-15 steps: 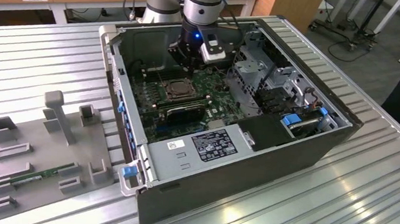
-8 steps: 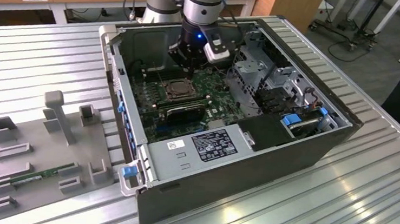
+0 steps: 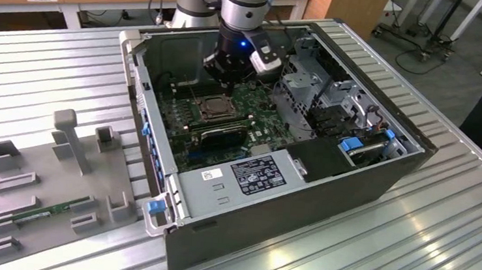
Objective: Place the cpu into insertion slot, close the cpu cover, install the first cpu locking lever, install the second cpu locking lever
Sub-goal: 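Close the cpu cover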
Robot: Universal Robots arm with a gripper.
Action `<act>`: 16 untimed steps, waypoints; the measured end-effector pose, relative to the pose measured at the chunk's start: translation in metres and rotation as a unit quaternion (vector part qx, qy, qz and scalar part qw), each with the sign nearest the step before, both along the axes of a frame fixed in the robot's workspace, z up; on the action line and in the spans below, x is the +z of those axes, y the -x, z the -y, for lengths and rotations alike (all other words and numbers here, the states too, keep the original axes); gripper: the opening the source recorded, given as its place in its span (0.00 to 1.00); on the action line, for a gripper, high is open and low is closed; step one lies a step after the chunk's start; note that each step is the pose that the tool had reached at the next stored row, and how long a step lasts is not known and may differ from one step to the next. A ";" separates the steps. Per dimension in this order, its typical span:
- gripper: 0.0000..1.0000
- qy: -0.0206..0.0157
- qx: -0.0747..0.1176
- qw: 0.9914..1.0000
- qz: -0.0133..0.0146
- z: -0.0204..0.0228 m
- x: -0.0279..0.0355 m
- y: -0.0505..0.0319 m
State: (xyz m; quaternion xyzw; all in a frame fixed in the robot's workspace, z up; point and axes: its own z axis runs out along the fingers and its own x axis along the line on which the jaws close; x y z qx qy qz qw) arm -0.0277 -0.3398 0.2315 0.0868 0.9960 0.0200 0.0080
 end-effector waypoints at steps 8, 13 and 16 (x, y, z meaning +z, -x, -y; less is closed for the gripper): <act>0.11 0.006 0.071 0.997 -0.001 0.0000 -0.0005 0.0000; 0.11 0.011 0.089 0.996 -0.002 0.0000 -0.0007 0.0007; 0.11 0.011 0.093 0.996 -0.002 0.0000 -0.0021 0.0048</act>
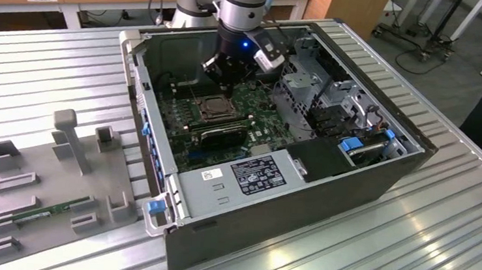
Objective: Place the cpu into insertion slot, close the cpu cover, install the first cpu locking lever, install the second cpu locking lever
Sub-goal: 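Close the cpu cover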
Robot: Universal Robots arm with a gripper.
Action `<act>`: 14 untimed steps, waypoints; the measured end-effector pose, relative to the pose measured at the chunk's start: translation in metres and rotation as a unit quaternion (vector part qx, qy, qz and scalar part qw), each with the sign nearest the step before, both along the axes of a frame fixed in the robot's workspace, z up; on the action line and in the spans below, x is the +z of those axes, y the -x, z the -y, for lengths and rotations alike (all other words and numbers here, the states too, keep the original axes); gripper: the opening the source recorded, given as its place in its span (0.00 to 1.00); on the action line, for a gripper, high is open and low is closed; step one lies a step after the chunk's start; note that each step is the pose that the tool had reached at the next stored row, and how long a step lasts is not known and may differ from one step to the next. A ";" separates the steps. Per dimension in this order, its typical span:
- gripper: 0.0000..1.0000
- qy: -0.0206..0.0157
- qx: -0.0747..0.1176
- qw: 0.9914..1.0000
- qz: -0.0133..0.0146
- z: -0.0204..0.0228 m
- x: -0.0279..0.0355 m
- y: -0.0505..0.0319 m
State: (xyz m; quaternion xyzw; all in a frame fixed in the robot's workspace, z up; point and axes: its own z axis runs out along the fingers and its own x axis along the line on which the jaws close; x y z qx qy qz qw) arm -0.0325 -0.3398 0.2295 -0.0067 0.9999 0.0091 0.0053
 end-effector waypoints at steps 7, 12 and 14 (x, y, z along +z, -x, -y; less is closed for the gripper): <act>0.11 0.000 0.005 1.000 0.000 -0.0004 -0.0026 0.0127; 0.11 0.000 0.005 1.000 0.000 -0.0004 -0.0031 0.0211; 0.11 0.000 0.005 1.000 0.000 -0.0004 -0.0033 0.0245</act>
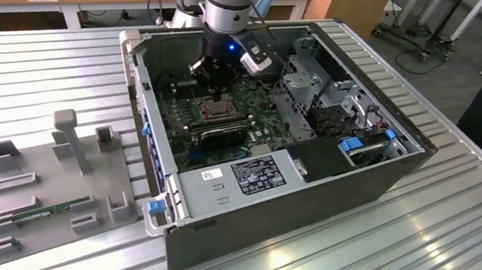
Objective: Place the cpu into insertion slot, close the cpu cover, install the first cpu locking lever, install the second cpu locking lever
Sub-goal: 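Close the cpu cover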
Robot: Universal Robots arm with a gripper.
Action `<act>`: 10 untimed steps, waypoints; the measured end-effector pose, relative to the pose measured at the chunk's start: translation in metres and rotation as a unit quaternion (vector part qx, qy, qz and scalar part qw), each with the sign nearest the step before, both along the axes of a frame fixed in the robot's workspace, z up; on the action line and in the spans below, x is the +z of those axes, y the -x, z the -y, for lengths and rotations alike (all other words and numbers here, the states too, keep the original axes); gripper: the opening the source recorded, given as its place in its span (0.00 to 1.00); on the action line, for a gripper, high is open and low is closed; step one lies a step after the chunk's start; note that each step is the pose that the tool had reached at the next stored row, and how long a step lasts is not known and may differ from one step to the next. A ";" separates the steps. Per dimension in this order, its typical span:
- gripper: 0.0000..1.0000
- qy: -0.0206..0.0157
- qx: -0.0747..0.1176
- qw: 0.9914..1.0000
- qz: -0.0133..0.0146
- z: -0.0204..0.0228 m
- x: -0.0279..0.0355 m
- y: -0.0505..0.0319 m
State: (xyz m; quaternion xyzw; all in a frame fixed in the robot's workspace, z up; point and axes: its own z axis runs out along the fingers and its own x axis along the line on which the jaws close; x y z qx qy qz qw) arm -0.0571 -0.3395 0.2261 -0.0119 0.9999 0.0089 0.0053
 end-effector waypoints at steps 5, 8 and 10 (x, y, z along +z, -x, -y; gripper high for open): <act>0.11 0.000 0.000 1.000 0.000 0.0000 -0.0008 0.0078; 0.11 0.000 0.000 1.000 0.000 0.0000 -0.0007 0.0081; 0.11 0.000 0.000 1.000 0.000 0.0000 -0.0008 0.0085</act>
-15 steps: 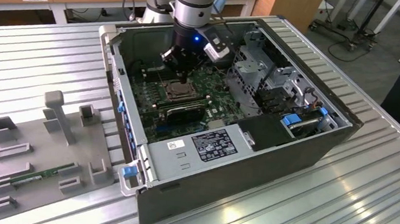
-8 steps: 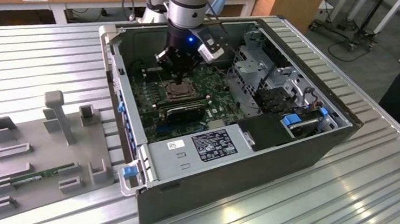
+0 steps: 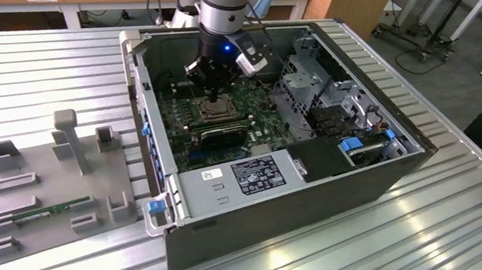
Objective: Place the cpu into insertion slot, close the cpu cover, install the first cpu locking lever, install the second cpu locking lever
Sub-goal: 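Close the cpu cover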
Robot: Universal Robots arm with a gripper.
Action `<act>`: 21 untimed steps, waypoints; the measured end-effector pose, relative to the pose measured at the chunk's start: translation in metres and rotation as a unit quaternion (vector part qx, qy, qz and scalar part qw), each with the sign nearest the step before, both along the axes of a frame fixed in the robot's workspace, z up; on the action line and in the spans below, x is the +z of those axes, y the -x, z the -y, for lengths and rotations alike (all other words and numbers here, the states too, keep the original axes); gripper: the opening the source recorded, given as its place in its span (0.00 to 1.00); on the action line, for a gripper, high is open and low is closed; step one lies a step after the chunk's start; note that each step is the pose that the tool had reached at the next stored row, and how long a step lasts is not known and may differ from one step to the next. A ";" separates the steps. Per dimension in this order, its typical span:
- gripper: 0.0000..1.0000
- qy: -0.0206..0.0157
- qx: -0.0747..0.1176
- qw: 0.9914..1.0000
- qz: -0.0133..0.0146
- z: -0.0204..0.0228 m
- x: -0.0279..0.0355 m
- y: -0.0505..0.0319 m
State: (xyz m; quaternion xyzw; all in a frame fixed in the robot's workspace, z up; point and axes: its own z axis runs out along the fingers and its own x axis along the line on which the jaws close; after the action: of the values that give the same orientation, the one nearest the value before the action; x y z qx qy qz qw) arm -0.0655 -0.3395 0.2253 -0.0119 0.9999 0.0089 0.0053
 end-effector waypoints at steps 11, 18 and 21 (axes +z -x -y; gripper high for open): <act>0.11 0.000 0.000 1.000 0.000 0.0001 -0.0064 0.0117; 0.11 0.000 0.000 1.000 0.000 0.0000 -0.0111 0.0126; 0.11 0.000 0.000 1.000 0.000 0.0000 -0.0131 0.0136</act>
State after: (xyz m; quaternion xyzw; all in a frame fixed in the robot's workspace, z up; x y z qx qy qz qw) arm -0.0792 -0.3395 0.2122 -0.0119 0.9999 0.0089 0.0053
